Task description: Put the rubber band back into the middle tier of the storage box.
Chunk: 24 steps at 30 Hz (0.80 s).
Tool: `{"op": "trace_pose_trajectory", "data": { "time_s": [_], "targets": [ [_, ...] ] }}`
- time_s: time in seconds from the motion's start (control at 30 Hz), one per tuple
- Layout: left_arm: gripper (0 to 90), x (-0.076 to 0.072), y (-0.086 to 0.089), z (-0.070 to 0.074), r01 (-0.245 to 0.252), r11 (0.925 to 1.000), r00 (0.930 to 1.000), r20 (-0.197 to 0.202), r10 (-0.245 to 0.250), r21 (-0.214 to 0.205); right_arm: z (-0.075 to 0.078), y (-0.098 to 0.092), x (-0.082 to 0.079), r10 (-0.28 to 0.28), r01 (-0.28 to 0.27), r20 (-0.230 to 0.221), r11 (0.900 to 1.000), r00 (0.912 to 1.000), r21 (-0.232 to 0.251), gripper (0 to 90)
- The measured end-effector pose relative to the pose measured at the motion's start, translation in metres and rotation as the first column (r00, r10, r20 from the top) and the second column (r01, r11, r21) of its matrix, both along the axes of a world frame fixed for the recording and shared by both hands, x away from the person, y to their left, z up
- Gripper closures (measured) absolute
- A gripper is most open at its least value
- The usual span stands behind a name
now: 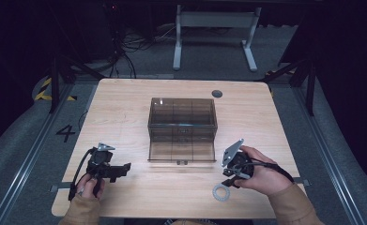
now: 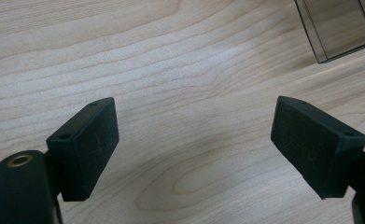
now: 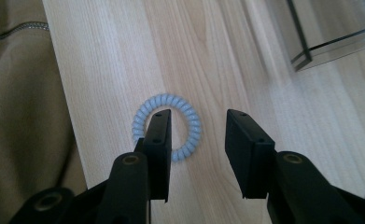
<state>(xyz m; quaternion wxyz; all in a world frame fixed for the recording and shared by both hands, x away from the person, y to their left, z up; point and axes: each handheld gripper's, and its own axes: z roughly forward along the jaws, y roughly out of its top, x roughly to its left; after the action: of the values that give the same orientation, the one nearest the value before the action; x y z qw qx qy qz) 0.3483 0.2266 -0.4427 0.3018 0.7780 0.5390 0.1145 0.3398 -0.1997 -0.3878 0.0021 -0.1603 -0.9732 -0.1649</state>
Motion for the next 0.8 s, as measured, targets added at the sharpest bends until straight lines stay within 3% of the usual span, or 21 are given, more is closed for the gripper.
{"op": "trace_pose_trajectory", "data": {
  "time_s": [0.4, 0.43, 0.7, 0.8],
  "targets": [
    [15.9, 0.000, 0.000, 0.000, -0.002, 1.0000, 1.0000, 0.001, 0.002, -0.001, -0.025, 0.012, 0.004, 0.025, -0.028, -0.035, 0.9971, 0.9991, -0.071, 64.5],
    [15.9, 0.000, 0.000, 0.000, 0.001, 1.0000, 1.0000, 0.000, -0.001, 0.000, -0.029, 0.014, 0.004, 0.027, -0.029, -0.029, 0.9950, 0.9992, -0.095, 64.8],
    [15.9, 0.000, 0.000, 0.000, 0.000, 1.0000, 1.0000, 0.001, 0.000, -0.002, -0.037, 0.018, 0.004, 0.043, -0.048, -0.036, 0.9895, 0.9984, -0.137, 68.3],
    [15.9, 0.000, 0.000, 0.000, 0.003, 1.0000, 1.0000, 0.001, -0.003, -0.002, -0.040, 0.020, 0.005, 0.061, -0.064, -0.018, 0.9837, 0.9980, -0.168, 72.8]
  ]
}}
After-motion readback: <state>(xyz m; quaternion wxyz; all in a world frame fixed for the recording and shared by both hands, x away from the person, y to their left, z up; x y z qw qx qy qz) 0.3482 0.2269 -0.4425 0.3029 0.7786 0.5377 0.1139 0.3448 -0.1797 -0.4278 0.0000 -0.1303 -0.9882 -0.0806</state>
